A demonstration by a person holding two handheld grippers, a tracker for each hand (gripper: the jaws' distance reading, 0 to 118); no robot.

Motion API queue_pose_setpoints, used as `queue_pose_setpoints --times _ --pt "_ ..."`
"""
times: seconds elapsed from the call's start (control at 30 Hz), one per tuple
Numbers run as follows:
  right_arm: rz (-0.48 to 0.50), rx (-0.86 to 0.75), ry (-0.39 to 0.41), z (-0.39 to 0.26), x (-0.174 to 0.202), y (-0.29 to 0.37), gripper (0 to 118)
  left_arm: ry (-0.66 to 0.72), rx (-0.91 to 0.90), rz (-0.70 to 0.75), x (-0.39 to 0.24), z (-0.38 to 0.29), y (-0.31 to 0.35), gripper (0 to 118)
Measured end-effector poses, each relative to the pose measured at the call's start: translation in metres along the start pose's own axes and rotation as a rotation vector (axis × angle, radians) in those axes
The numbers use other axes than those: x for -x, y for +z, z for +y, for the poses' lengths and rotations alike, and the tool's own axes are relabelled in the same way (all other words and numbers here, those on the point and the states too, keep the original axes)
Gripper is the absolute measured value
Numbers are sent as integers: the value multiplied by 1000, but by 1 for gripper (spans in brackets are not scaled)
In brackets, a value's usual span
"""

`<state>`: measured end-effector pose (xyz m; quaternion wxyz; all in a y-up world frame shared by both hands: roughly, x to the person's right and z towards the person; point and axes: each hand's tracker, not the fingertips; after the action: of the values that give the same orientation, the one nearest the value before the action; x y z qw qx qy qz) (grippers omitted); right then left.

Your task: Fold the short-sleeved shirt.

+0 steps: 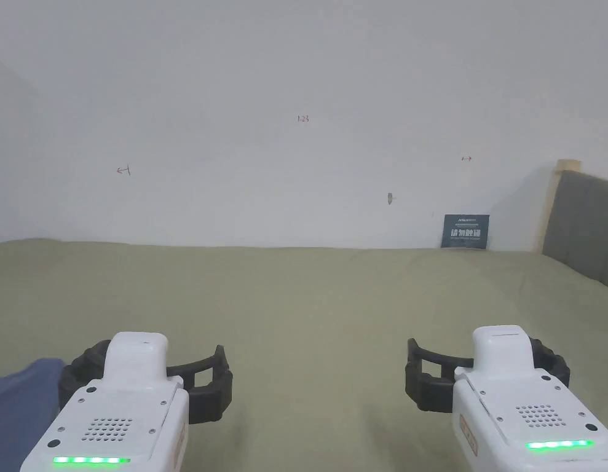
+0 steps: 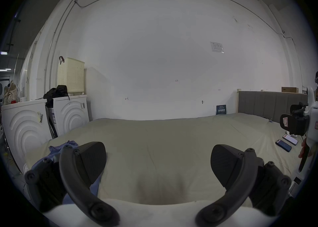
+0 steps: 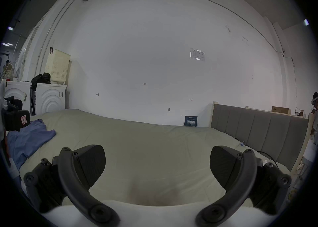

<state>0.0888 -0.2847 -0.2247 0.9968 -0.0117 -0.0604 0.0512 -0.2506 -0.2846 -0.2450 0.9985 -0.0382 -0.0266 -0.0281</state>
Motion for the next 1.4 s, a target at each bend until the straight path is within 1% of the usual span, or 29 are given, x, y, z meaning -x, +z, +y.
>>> queue_pose_setpoints --times 0.57,1.4 --pt "-5 5 -6 -1 -1 -1 118 -11 -3 -20 -3 -1 1 118" --pt "-3 19 -7 -4 -2 -2 118 19 16 -10 0 0 -1 118"
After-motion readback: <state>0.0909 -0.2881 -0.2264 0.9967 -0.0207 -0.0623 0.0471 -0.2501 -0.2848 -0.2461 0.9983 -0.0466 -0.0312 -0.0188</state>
